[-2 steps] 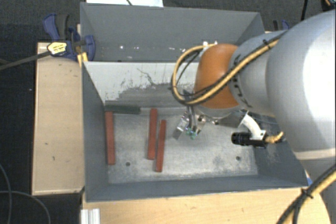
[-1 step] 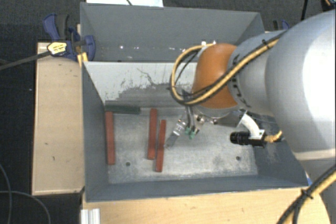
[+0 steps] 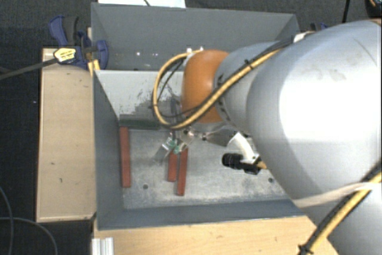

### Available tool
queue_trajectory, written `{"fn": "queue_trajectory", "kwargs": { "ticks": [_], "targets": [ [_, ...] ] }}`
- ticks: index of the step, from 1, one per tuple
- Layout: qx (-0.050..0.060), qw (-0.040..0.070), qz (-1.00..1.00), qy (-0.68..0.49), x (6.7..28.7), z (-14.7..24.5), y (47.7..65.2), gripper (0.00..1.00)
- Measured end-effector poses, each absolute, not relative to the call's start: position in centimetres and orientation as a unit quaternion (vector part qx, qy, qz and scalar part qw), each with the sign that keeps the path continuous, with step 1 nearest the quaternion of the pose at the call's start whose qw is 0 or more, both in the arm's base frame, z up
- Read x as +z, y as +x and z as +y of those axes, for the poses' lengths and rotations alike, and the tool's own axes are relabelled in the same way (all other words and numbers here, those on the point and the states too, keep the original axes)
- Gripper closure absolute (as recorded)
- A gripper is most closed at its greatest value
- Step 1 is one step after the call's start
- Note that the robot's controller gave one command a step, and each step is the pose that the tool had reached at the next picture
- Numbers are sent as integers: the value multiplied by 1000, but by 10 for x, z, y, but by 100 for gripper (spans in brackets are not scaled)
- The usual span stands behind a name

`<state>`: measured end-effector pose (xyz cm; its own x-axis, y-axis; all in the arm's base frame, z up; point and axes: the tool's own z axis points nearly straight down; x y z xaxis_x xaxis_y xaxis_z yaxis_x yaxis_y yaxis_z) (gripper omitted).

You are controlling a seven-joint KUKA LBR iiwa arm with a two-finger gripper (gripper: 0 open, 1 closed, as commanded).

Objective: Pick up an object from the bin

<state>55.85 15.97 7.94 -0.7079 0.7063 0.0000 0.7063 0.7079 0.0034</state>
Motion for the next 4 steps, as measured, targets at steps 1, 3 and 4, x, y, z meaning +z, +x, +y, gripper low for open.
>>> {"fn": "queue_trajectory", "kwargs": {
  "ticks": [1, 3, 4],
  "targets": [
    [3, 3, 944, 330, 183, 160, 550, 0],
    [0, -2, 928, 372, 71, 110, 530, 0],
    [1, 2, 928, 372, 73, 110, 532, 100]
  ]
}}
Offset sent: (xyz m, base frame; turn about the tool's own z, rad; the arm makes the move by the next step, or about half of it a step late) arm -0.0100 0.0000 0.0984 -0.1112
